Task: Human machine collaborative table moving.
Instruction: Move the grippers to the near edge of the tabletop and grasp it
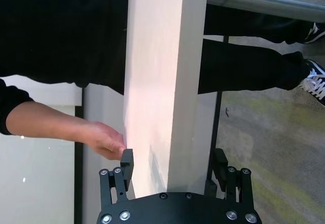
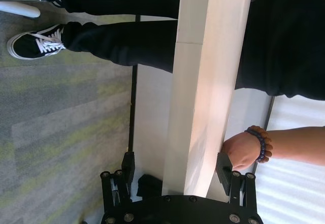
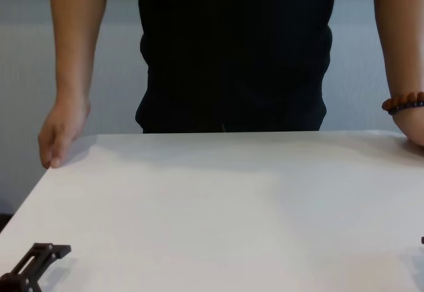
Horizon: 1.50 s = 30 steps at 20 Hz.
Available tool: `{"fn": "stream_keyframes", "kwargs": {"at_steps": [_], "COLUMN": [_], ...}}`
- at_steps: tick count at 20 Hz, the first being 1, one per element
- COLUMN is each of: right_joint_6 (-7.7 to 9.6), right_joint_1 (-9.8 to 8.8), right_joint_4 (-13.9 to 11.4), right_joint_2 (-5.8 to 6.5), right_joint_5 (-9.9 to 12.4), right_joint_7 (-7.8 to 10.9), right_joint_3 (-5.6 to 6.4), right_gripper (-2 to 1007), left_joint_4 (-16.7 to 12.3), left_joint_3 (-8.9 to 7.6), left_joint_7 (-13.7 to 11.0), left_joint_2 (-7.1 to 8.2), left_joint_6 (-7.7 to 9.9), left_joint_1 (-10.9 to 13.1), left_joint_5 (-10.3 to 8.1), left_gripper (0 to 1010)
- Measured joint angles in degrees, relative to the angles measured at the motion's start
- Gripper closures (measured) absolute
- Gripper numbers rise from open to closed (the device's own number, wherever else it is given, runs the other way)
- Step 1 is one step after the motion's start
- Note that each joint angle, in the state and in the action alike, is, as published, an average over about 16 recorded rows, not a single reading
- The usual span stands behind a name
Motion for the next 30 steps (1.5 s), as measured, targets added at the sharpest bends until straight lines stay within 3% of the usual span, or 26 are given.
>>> {"fn": "stream_keyframes", "kwargs": {"at_steps": [12, 25, 30], "right_joint_6": [-1.0, -4.75, -5.19], "right_joint_1": [-0.67, -1.65, -1.79], "right_joint_4": [0.15, 0.01, -0.05], "right_joint_2": [-0.92, -1.9, -2.01], "right_joint_5": [-0.97, 2.19, 2.67], "right_joint_7": [0.15, -0.33, -0.44], "right_joint_3": [1.31, 3.47, 3.69], "right_gripper": [0, 0, 0], "left_joint_4": [0.82, 1.39, 1.39], "left_joint_3": [0.27, 0.61, 0.61], "left_joint_7": [1.29, 1.56, 1.5], "left_joint_2": [-0.41, -0.35, -0.35], "left_joint_6": [0.74, 0.94, 0.92], "left_joint_1": [-0.01, -0.17, -0.16], "left_joint_5": [1.71, 2.52, 2.48], "left_gripper": [10, 10, 10]}}
